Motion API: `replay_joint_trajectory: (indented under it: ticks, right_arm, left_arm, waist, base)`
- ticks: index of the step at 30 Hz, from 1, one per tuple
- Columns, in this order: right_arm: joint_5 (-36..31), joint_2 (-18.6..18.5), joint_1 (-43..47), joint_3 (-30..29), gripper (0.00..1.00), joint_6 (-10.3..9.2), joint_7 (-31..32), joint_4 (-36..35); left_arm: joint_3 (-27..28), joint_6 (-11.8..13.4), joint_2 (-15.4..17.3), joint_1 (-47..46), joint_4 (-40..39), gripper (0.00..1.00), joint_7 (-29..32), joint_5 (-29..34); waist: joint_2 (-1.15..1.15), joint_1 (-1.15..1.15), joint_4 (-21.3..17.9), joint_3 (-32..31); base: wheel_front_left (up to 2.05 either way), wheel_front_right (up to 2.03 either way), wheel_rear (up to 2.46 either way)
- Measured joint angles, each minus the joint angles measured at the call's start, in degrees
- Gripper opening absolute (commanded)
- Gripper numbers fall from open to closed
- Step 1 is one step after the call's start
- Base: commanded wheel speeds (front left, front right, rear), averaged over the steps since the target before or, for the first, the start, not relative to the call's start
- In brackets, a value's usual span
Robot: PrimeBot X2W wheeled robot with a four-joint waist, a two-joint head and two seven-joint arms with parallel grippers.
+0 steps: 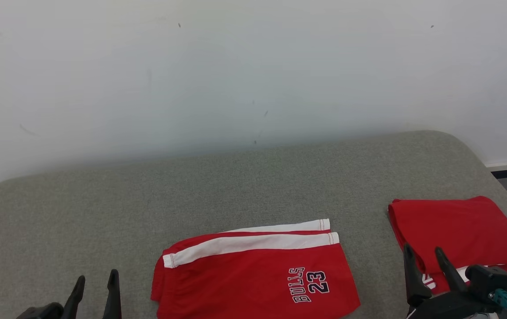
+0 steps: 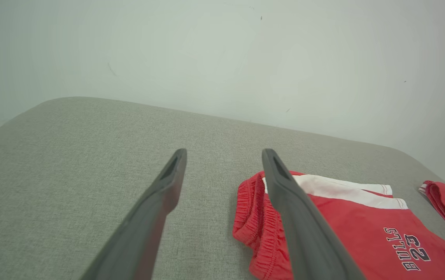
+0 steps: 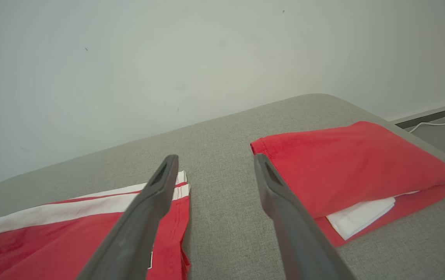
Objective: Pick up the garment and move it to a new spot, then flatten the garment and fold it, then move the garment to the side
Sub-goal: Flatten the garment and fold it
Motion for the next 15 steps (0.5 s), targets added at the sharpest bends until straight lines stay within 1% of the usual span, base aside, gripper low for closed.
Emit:
replay_joint_trajectory:
  ticks: [4,8,9,11,14,15]
  right_arm:
    - [-0.53,0.01,-0.14,0.16,1.00,0.00,0.68,-0.09]
    - [-2.42,-0.45,-2.91,3.07,1.00,-0.04,7.15,2.67]
    - [-3.37,-1.26,-6.92,4.33,1.00,-0.04,11.52,5.82]
    - [-4.45,-2.27,-9.53,4.36,1.00,-0.04,13.58,7.88]
    - [-4.56,-2.59,-14.97,4.20,1.00,-0.05,16.86,12.44]
    - [-3.32,-1.33,-19.38,5.56,1.00,0.25,20.17,17.73]
  left_arm:
    - [0.24,0.00,-0.05,0.02,-0.18,1.00,0.41,0.45]
    - [0.26,0.00,-0.44,0.07,-0.84,1.00,0.98,1.10]
    - [0.05,0.00,-0.79,0.03,-0.90,1.00,1.45,2.13]
    - [-0.49,0.00,-1.24,-0.10,-1.26,1.00,1.92,2.49]
    - [-1.13,0.00,-2.15,-0.49,-1.54,1.00,2.01,2.71]
    - [-1.11,0.00,-2.21,-0.75,-1.51,1.00,2.41,2.89]
  waist:
    - [0.00,0.00,0.06,0.17]
    - [0.01,0.00,0.07,0.89]
    - [0.00,0.00,0.15,1.28]
    - [0.00,0.00,0.41,1.60]
    - [0.01,0.00,0.98,2.16]
    - [0.01,0.00,1.52,2.69]
  base:
    - [0.00,0.00,0.00]
    - [0.00,0.00,0.00]
    - [0.00,0.00,0.00]
    - [0.00,0.00,0.00]
    - [0.00,0.00,0.00]
    - [0.00,0.00,0.00]
